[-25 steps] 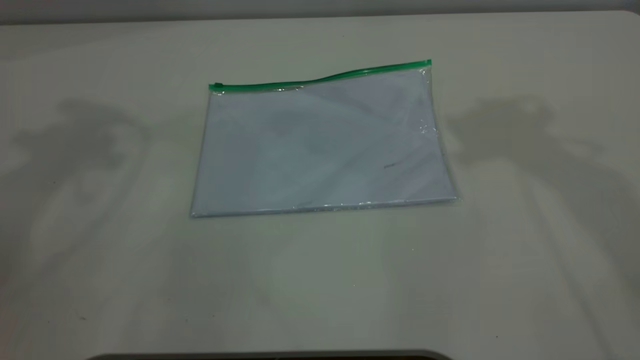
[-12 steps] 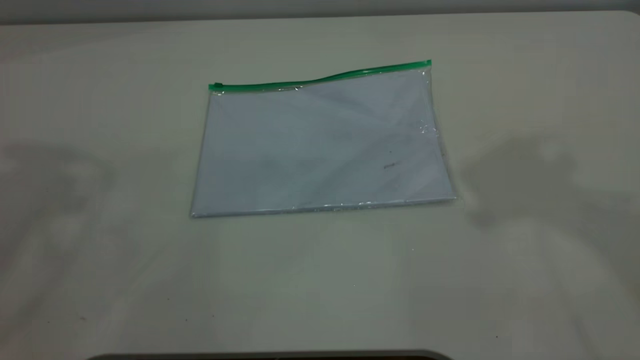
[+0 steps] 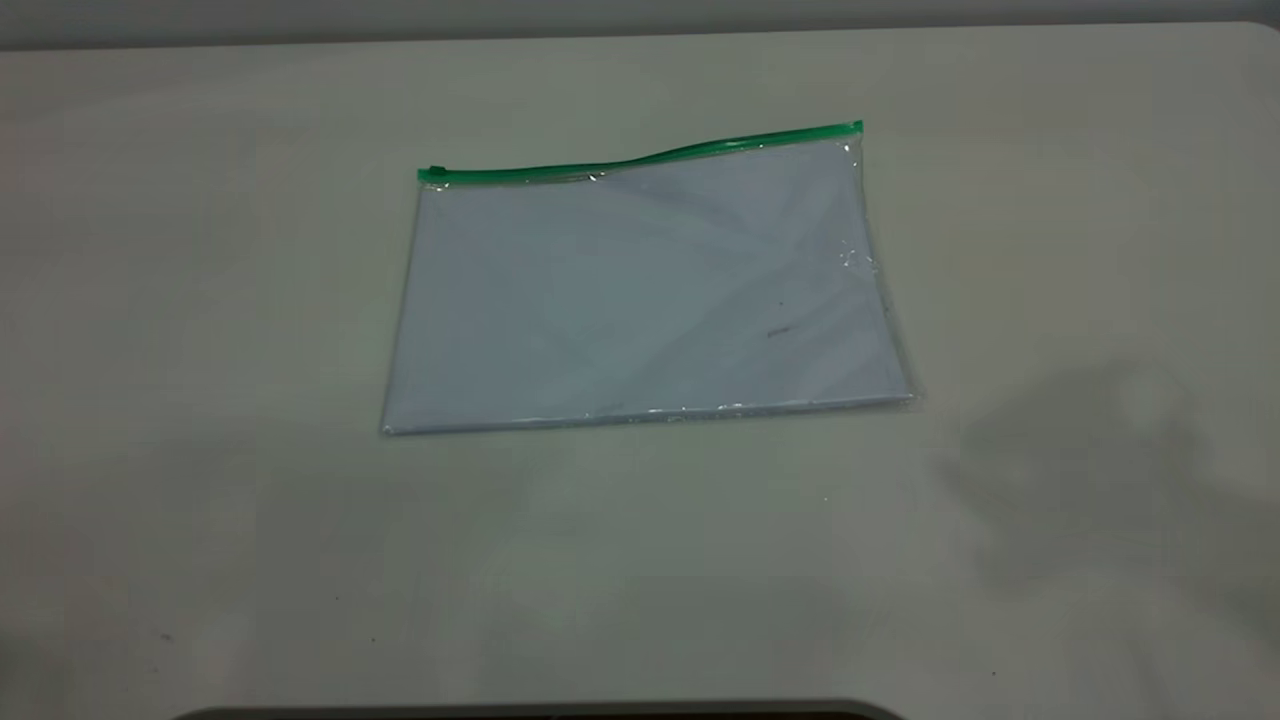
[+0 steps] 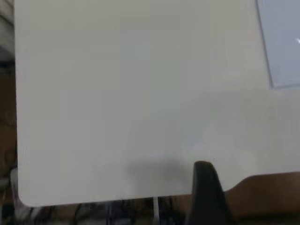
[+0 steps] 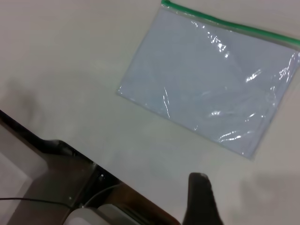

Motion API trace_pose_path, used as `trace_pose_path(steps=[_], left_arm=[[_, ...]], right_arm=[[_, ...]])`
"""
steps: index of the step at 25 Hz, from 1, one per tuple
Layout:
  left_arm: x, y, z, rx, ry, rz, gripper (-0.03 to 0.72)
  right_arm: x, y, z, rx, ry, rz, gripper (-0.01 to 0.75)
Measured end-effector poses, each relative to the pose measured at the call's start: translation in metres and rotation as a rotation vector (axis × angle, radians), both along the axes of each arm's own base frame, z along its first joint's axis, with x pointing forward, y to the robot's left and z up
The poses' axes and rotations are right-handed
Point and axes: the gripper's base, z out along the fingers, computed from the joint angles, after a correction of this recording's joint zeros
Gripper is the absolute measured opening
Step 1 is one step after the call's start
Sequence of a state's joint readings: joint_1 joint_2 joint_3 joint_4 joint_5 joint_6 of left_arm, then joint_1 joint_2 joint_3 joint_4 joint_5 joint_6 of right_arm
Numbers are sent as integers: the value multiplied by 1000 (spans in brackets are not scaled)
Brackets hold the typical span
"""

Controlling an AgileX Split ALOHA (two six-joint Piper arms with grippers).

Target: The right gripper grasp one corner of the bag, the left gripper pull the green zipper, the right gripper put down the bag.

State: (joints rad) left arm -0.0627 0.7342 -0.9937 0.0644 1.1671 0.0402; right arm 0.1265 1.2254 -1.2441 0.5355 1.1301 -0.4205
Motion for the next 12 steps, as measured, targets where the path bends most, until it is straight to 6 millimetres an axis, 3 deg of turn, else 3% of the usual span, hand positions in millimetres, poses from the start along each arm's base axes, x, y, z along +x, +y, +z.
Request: trace_pose_path(steps=[3,7,12], left_arm=[[-46,3,-6,-12,-127,0,550],[-93,5,-18,-21,-281,-4,550],[-113,1,-33,-55,-341,-55,550]], right_arm=[[-26,-4,-8,3,-32,-15,564],[-63,-10,-17,10,-81,-30,564],[-107,-16,-26,25,-173,-48,564]])
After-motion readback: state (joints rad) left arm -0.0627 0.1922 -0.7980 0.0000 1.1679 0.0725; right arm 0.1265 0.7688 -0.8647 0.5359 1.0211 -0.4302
